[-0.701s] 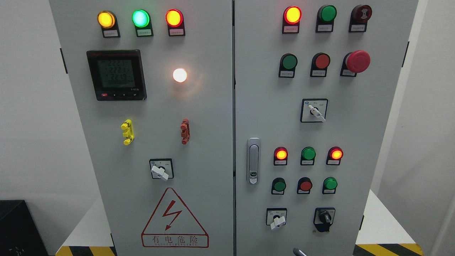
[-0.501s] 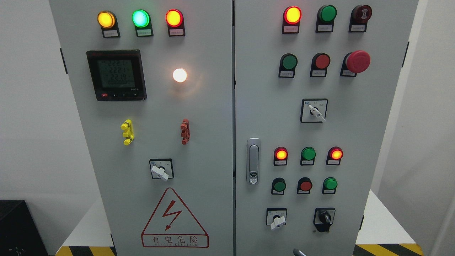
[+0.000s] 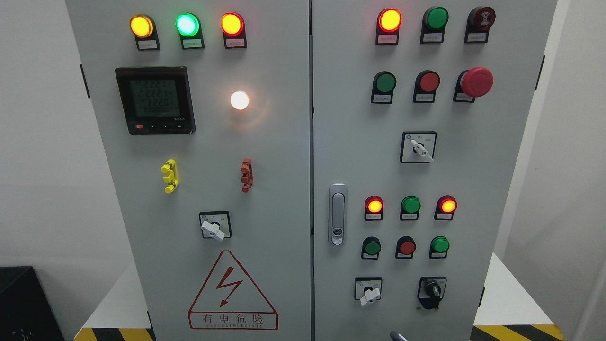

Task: Release door handle

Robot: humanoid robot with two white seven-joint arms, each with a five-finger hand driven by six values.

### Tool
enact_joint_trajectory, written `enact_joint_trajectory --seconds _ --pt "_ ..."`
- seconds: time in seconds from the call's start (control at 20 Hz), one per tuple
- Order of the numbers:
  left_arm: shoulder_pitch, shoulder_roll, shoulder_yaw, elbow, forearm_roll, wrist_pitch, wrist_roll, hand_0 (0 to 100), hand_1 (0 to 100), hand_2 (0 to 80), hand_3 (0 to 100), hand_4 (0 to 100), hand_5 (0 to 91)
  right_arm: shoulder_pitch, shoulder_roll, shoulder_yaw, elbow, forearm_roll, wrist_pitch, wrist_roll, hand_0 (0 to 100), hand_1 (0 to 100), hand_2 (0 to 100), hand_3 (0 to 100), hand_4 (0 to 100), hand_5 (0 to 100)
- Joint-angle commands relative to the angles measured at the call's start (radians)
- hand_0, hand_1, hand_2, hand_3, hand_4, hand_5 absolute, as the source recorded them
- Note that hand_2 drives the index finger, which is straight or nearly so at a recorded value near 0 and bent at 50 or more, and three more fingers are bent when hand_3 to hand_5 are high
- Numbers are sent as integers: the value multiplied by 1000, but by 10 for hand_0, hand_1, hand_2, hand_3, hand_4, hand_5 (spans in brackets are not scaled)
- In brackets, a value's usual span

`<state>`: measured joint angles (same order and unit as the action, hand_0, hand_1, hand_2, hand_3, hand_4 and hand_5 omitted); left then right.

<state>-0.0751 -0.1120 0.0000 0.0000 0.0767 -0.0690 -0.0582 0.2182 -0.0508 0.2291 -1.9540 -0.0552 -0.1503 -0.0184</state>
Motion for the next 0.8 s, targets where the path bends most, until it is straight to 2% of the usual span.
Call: enact_joint_trajectory --seconds 0.0,0.05,0.1,0.15,0.3,0.45,0.75 --pt "0 0 -21 -20 0 0 0 0 0 23 96 11 0 -2 11 -1 -65 121 -2 -15 278 292 0 461 473 405" --pt "0 0 -21 -20 0 0 0 0 0 23 96 11 0 -2 12 1 -72 170 0 -24 315 313 0 586 576 531" --pt "0 0 -21 -20 0 0 0 0 0 23 95 11 0 -2 14 4 -77 222 0 -34 323 318 0 605 594 555" --pt "0 0 -21 -20 0 0 0 0 0 22 94 11 0 -2 19 6 -78 280 -2 -44 351 342 0 684 671 646" --pt "0 0 -21 -20 0 0 0 0 0 22 96 11 0 -5 42 9 -78 435 -5 -89 383 371 0 772 761 751" --pt "0 0 -21 -20 0 0 0 0 0 22 96 11 0 -19 65 21 -77 526 -6 -100 407 383 0 849 837 849" --pt "0 0 -21 -20 0 0 0 0 0 21 95 11 0 -80 94 24 -51 754 -3 -106 420 368 0 904 883 911"
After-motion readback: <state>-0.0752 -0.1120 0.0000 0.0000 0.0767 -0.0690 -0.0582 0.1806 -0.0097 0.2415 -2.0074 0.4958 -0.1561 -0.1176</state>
